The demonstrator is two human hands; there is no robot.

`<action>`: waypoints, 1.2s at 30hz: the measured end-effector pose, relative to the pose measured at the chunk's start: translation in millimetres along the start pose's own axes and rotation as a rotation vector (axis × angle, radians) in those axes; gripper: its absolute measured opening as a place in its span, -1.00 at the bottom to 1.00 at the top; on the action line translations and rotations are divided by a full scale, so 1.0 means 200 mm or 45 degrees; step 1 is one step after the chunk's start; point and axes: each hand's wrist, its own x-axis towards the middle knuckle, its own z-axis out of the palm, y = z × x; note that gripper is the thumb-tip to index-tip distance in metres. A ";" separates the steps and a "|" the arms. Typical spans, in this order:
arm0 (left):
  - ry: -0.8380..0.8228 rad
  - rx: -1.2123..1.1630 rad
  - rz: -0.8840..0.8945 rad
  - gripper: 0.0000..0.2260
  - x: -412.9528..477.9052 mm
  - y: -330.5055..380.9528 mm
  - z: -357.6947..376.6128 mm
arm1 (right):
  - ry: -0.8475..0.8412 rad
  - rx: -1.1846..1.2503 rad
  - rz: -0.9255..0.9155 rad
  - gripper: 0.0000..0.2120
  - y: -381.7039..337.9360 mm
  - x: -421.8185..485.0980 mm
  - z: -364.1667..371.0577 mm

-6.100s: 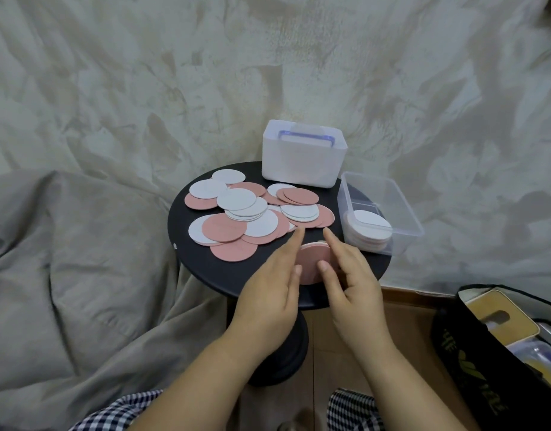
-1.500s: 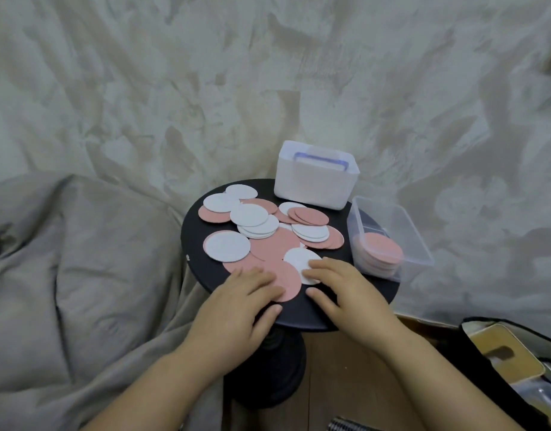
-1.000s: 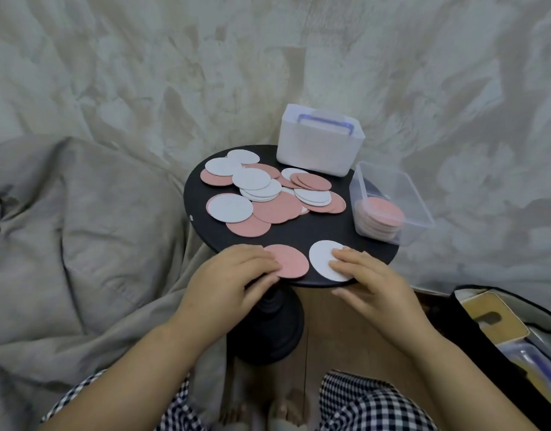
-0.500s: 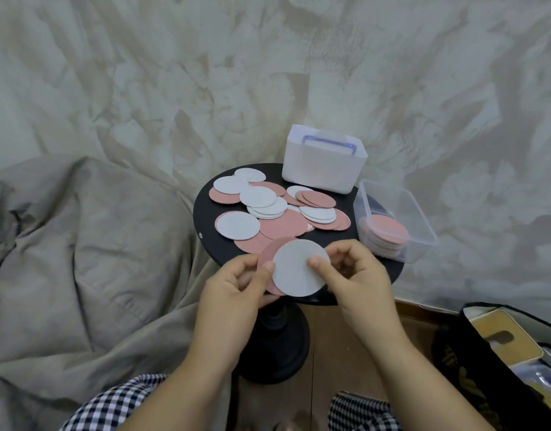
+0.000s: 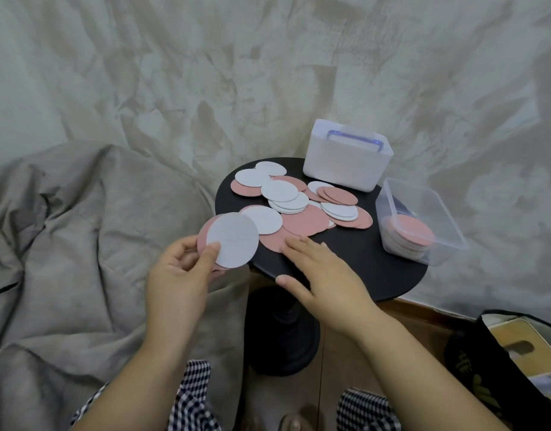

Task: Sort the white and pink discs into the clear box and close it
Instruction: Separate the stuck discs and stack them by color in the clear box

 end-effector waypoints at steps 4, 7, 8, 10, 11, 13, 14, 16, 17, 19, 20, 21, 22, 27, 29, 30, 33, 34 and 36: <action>0.004 -0.017 0.003 -0.90 -0.01 -0.01 -0.01 | 0.282 0.095 0.059 -0.46 0.10 -0.15 0.00; -0.034 0.004 0.005 -0.89 -0.02 -0.03 0.01 | 0.403 0.150 0.108 -0.51 0.19 -0.26 0.00; -0.060 0.004 0.000 -0.89 -0.03 -0.03 0.02 | 0.411 0.144 0.128 -0.51 0.21 -0.28 0.00; -0.111 0.016 -0.006 -0.88 -0.05 -0.05 0.05 | 0.435 0.116 0.151 -0.55 0.22 -0.31 0.02; -0.135 0.030 -0.007 -0.88 -0.06 -0.05 0.07 | 0.457 0.116 0.148 -0.59 0.23 -0.32 0.03; -0.170 0.062 -0.008 -0.89 -0.08 -0.07 0.09 | 0.514 0.145 0.102 -0.71 0.22 -0.33 0.03; -0.183 0.075 -0.012 -0.89 -0.09 -0.08 0.09 | 0.540 0.167 0.077 -0.78 0.21 -0.33 0.02; -0.208 0.081 -0.025 -0.91 -0.10 -0.08 0.11 | 0.588 0.299 0.098 -0.86 0.18 -0.34 -0.01; -0.222 0.073 -0.030 -0.92 -0.10 -0.08 0.11 | 0.608 0.431 0.163 -0.91 0.16 -0.35 -0.03; -0.261 0.047 -0.040 -0.94 -0.12 -0.06 0.13 | 0.651 0.731 0.311 -0.83 0.11 -0.34 -0.07; -0.292 0.029 -0.048 -0.95 -0.13 -0.05 0.15 | 0.659 0.874 0.375 -0.82 0.10 -0.33 -0.08; -0.331 0.007 -0.058 -0.95 -0.14 -0.05 0.16 | 0.664 0.992 0.422 -0.83 0.09 -0.32 -0.09; -0.375 -0.017 -0.072 -0.95 -0.15 -0.04 0.17 | 0.669 1.093 0.451 -0.85 0.08 -0.31 -0.08; -0.614 -0.103 -0.140 -0.82 -0.19 -0.02 0.22 | 0.749 1.357 0.542 -0.91 0.05 -0.25 -0.05; -0.718 -0.094 -0.142 -0.76 -0.19 -0.01 0.25 | 0.725 1.406 0.532 -0.89 0.04 -0.23 -0.05; -0.758 -0.085 -0.133 -0.73 -0.19 -0.01 0.26 | 0.715 1.428 0.528 -0.88 0.04 -0.22 -0.05; -0.814 -0.015 -0.043 -0.71 -0.17 0.00 0.32 | 0.736 1.485 0.525 -0.83 0.06 -0.20 -0.07; -0.812 0.024 -0.004 -0.70 -0.17 -0.01 0.34 | 0.756 1.473 0.516 -0.81 0.07 -0.20 -0.09; -0.782 0.151 0.102 -0.73 -0.15 -0.02 0.38 | 0.803 1.388 0.483 -0.77 0.08 -0.19 -0.11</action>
